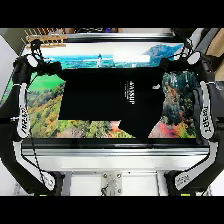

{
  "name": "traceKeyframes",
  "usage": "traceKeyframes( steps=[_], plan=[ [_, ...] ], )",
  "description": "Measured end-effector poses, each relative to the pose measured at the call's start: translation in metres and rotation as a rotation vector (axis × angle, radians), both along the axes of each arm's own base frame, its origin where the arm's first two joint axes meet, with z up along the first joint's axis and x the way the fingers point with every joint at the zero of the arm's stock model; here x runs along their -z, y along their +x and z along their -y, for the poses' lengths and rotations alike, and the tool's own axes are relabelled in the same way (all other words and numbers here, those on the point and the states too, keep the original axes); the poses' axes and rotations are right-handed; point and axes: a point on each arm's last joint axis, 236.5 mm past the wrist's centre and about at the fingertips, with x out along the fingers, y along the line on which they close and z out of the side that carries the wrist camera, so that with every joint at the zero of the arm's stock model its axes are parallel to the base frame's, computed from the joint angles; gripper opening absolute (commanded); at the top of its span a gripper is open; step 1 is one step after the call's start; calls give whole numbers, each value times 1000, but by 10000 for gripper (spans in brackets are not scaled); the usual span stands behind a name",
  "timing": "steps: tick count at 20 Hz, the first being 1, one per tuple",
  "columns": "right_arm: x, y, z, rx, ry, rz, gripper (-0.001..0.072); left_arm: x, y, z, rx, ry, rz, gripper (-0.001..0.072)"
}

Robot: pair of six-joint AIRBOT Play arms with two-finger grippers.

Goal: Fold the clothes and pants, and hang the long-sleeved shirts on hangers.

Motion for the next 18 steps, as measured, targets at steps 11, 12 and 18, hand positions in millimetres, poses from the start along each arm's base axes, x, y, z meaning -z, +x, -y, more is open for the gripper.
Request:
traceKeyframes(
  steps=[11, 12, 18],
  plan=[
    [79, -80, -10, -160, -172, -281, 15, 91, -63, 7, -71, -64, -206, 4],
    [86, -87, -11, -162, -167, -306, 16, 100, -71, 8, -72, -66, -228, 4],
    [96, -111, -20, -169, -122, -387, 584, 111, -88, 11, -73, -77, -288, 586]
  ],
)
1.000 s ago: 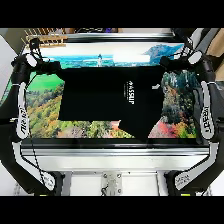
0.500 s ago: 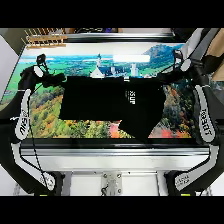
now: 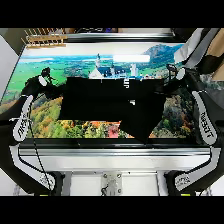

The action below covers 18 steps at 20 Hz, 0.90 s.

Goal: Fold the clothes and pants, and hang the long-sleeved shirts on hangers.

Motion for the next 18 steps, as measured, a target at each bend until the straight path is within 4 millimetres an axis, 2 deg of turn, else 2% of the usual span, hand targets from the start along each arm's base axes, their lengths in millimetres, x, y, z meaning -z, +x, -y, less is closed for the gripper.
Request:
traceKeyframes(
  steps=[2, 4, 6, 7, 9, 12, 15, 18],
  plan=[
    [-18, -1, -2, 12, 28, 24, 583, -22, 4, -3, 0, 0, 25, 586],
    [-49, -3, 6, 17, 29, 76, 579, -54, 4, -13, -16, 4, 66, 585],
    [-79, -17, 18, 17, 18, 115, 579, -76, -10, -29, -49, 7, 83, 586],
    [-91, -28, 24, 22, 13, 128, 579, -79, -25, -38, -81, 1, 70, 586],
    [-105, -55, 32, 39, 8, 143, 579, -71, -60, -52, -147, -16, 20, 586],
    [-108, -92, 32, 66, 17, 159, 579, -45, -113, -58, -233, -74, -70, 586],
    [-103, -116, 23, 87, 56, 164, 579, -19, -148, -45, -321, -171, -128, 585],
    [-100, -126, 13, 102, 101, 167, 579, 2, -166, -23, -424, -291, -164, 585]
  ],
)
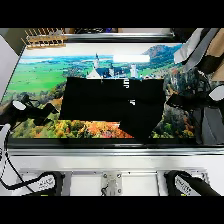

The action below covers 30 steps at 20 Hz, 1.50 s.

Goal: Fold the clothes and pants, and hang the long-sleeved shirts on hangers.

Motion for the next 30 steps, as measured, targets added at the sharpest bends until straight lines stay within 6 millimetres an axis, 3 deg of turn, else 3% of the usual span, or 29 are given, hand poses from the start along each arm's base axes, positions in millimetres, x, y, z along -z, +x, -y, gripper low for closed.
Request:
traceKeyframes(
  steps=[3, 7, 11, 14, 17, 19, 22, 26, 27, 28, 29, 30],
  plan=[
    [-1, -2, -6, 10, 31, 9, 579, 14, -7, 22, -89, -89, -3, 585],
    [-1, -2, -9, 14, 47, 15, 579, 19, 4, 37, -180, -121, 40, 581],
    [2, -5, -10, 19, 56, 8, 579, 15, 27, 36, -219, -77, 129, 3],
    [24, -18, 0, 57, 67, -49, 579, 10, 39, 33, -234, -55, 181, 4],
    [69, -46, 15, 175, 109, -165, 579, 8, 43, 34, -212, -41, 200, 4],
    [101, -64, 13, 240, 151, -236, 578, 8, 42, 35, -182, -30, 206, 3],
    [136, -78, -8, 278, 217, -294, 577, 8, 41, 37, -153, -23, 206, 4],
    [153, -68, -52, 246, 287, -279, 572, 9, 40, 38, -137, -21, 203, 4],
    [155, -64, -62, 237, 294, -265, 393, 9, 39, 39, -135, -22, 201, 4],
    [158, -62, -69, 220, 287, -253, 137, 9, 39, 39, -131, -21, 201, 4],
    [160, -61, -74, 199, 280, -244, 16, 9, 38, 39, -123, -20, 200, 3],
    [160, -60, -78, 177, 276, -234, 15, 9, 36, 39, -114, -22, 194, 4]
  ],
)
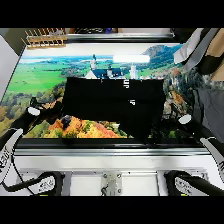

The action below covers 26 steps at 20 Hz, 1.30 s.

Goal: Fold the clothes and pants, and hang the long-sleeved shirts on hangers.

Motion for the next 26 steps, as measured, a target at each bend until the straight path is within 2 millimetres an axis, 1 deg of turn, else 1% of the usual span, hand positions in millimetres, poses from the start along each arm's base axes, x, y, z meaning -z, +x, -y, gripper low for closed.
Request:
traceKeyframes(
  steps=[2, 4, 6, 7, 8, 9, 11, 12, 14, 15, 17, 18, 20, 23, 26],
  plan=[
    [-6, 4, -2, -55, -18, 33, 15, -3, -4, -3, 12, -2, -5, 4],
    [-21, 5, 2, -107, -34, 62, 15, -12, -11, -11, 45, 12, -5, 4],
    [-36, -7, 6, -182, -61, 63, 15, -22, -31, -17, 108, 51, -25, 3],
    [-44, -16, 7, -222, -76, 60, 14, -26, -43, -20, 142, 73, -37, 4],
    [-51, -28, 9, -268, -91, 43, 14, -30, -59, -20, 190, 98, -60, 4],
    [-59, -39, 11, -304, -105, 33, 14, -34, -75, -18, 237, 114, -81, 3],
    [-72, -56, 14, -343, -127, 24, 14, -42, -102, -11, 316, 135, -108, 4],
    [-78, -62, 16, -353, -136, 17, 14, -47, -111, -7, 352, 148, -111, 3],
    [-89, -67, 20, -358, -158, 17, 14, -61, -118, -2, 405, 182, -91, 3],
    [-94, -68, 22, -362, -168, 14, 14, -70, -116, -1, 422, 200, -72, 4],
    [-105, -59, 27, -361, -189, 24, 13, -87, -103, 0, 447, 228, -35, 4],
    [-110, -52, 30, -362, -199, 26, 14, -95, -95, 0, 461, 241, -21, 4],
    [-121, -31, 36, -363, -224, 42, 14, -106, -74, 3, 488, 252, -2, 3],
    [-132, 6, 46, -364, -260, 54, 14, -108, -39, 3, 510, 255, -2, 4],
    [-133, 45, 55, -360, -285, 59, 14, -97, -4, 2, 525, 243, -23, 3]
  ],
)
